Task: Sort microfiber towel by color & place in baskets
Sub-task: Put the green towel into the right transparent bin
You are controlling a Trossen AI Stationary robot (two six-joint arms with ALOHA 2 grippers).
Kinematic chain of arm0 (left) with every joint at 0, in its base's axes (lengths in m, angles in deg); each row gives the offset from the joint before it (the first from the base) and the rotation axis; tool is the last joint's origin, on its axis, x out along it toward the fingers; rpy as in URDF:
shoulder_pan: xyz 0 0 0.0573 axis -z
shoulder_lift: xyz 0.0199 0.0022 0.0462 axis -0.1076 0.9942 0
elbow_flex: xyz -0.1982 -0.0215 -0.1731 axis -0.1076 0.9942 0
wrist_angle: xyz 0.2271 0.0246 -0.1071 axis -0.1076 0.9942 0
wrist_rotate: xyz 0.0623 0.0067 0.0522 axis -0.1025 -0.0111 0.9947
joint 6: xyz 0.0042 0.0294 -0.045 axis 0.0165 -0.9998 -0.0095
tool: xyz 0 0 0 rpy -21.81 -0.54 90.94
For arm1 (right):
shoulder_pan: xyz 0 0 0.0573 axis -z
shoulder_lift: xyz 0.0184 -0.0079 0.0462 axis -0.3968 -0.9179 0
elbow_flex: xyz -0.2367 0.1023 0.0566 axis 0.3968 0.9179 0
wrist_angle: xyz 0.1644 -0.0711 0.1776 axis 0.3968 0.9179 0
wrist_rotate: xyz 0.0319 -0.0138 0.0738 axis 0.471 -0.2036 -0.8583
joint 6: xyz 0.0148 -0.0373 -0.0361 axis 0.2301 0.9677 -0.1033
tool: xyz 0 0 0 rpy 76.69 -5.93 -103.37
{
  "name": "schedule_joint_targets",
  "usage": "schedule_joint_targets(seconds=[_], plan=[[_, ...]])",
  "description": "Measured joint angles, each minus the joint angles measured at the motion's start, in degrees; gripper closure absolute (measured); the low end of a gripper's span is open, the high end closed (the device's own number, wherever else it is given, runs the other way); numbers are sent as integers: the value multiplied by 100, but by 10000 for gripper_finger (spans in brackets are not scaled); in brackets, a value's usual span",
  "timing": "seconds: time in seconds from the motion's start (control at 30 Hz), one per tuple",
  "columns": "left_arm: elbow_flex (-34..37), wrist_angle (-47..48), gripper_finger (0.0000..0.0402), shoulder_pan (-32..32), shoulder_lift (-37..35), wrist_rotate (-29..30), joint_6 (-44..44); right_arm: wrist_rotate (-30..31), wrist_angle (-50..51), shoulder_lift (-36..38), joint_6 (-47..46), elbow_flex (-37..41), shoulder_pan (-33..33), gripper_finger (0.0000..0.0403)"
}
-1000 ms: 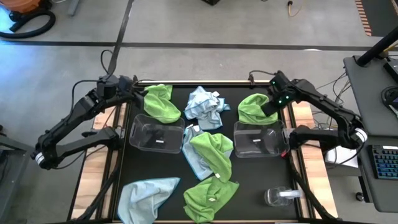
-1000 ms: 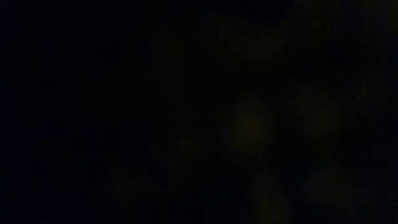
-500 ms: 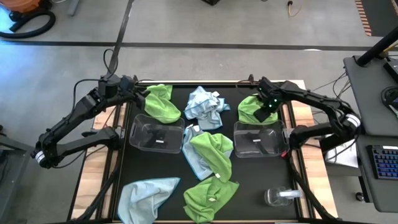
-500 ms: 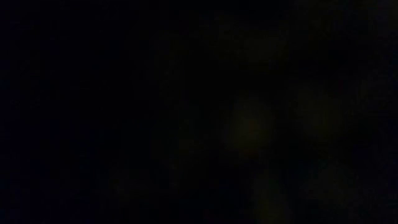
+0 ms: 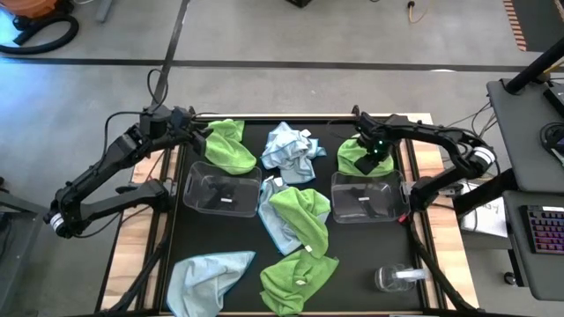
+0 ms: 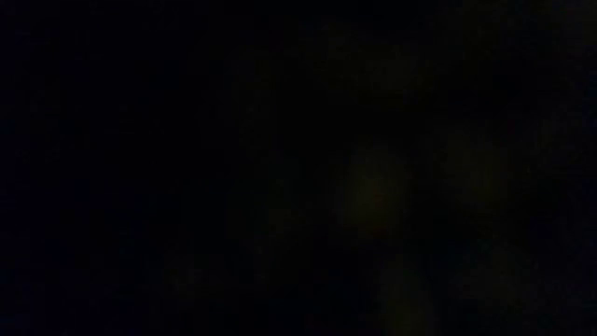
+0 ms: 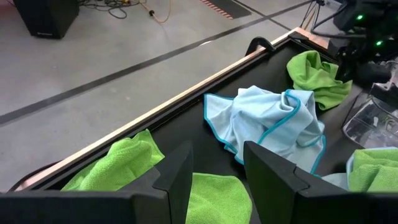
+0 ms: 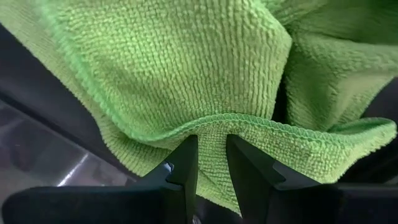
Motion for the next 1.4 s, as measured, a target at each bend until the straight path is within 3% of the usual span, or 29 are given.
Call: schedule_joint_targets(seconds=[0.43, 0.67, 0.77, 1.4], plan=[[0, -10, 274, 0, 0, 2, 0, -98, -127, -519, 103, -9, 0, 325], [0, -25, 274, 0, 0, 4, 0, -108, -142, -483, 198, -6, 0, 385], [0, -25, 274, 0, 1, 4, -1, -116, -154, -442, 195, 0, 0, 393], [0, -28, 274, 0, 2, 4, 6, -178, -87, 1047, -115, -481, -3, 394]])
